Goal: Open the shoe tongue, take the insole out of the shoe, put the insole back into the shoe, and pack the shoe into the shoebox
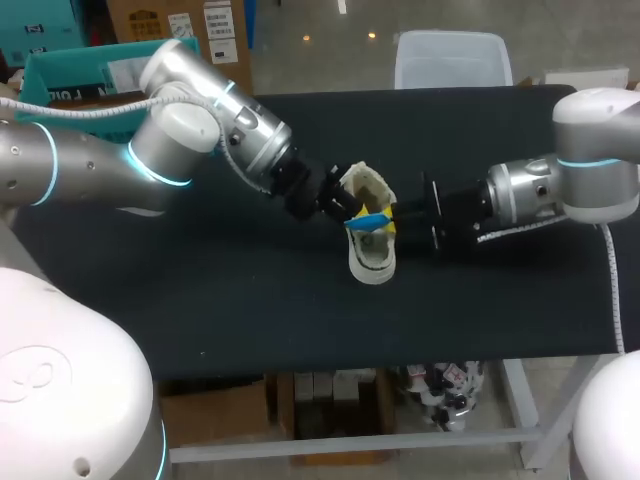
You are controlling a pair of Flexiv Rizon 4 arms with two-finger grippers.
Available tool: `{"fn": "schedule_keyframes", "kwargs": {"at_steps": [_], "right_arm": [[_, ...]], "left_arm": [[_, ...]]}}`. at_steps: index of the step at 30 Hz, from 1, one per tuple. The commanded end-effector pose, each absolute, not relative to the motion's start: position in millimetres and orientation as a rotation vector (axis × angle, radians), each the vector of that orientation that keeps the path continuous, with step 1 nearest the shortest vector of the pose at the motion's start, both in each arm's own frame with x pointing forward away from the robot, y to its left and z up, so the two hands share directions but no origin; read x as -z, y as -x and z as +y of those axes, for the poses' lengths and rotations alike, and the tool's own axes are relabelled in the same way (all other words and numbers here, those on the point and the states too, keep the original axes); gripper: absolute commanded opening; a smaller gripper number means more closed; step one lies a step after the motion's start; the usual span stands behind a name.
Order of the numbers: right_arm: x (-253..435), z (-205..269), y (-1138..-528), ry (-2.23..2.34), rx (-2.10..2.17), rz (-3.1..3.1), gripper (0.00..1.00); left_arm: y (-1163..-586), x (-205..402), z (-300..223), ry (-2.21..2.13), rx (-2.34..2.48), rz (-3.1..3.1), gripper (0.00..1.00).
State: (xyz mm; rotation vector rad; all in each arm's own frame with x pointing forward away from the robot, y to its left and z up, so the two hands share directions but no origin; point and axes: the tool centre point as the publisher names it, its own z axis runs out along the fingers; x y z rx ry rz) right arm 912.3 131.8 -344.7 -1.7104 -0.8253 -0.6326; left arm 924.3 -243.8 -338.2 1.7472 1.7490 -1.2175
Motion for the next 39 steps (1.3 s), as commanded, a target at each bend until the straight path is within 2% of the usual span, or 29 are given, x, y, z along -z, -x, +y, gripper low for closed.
{"fn": "schedule_keyframes", "kwargs": {"at_steps": [1, 6, 7, 9, 10, 11, 16, 24, 27, 28, 29, 30, 37, 38, 39], "right_arm": [[347, 135, -916, 1.715, 0.627, -0.818, 0.00], [343, 131, -910, 1.729, 0.636, -0.802, 0.00], [342, 130, -908, 1.733, 0.637, -0.799, 0.04], [340, 129, -905, 1.736, 0.640, -0.797, 0.26], [338, 128, -903, 1.741, 0.646, -0.794, 0.41], [337, 128, -901, 1.743, 0.650, -0.793, 0.47], [332, 124, -891, 1.757, 0.662, -0.792, 0.50], [329, 120, -883, 1.761, 0.669, -0.788, 0.46], [329, 120, -882, 1.751, 0.668, -0.792, 0.38], [328, 121, -882, 1.745, 0.667, -0.797, 0.31], [328, 121, -882, 1.742, 0.665, -0.800, 0.18], [328, 122, -882, 1.739, 0.665, -0.802, 0.00], [332, 124, -882, 1.726, 0.653, -0.816, 0.00], [332, 124, -882, 1.726, 0.653, -0.816, 0.00], [332, 124, -882, 1.725, 0.654, -0.817, 0.00]], "left_arm": [[-929, 345, -248, -1.747, 1.239, 1.745, 0.00], [-928, 345, -247, -1.741, 1.244, 1.742, 0.00], [-928, 345, -246, -1.740, 1.245, 1.740, 0.00], [-927, 344, -247, -1.740, 1.247, 1.736, 0.00], [-926, 344, -247, -1.740, 1.247, 1.733, 0.00], [-925, 343, -247, -1.741, 1.246, 1.731, 0.00], [-922, 341, -248, -1.741, 1.244, 1.722, 0.00], [-919, 339, -248, -1.737, 1.238, 1.720, 0.00], [-919, 338, -248, -1.737, 1.233, 1.720, 0.00], [-918, 338, -248, -1.737, 1.231, 1.721, 0.00], [-918, 337, -248, -1.736, 1.230, 1.721, 0.00], [-918, 337, -248, -1.736, 1.228, 1.722, 0.00], [-914, 332, -245, -1.738, 1.231, 1.728, 0.00], [-912, 331, -245, -1.740, 1.233, 1.727, 0.29], [-911, 329, -244, -1.744, 1.236, 1.723, 0.42]]}}
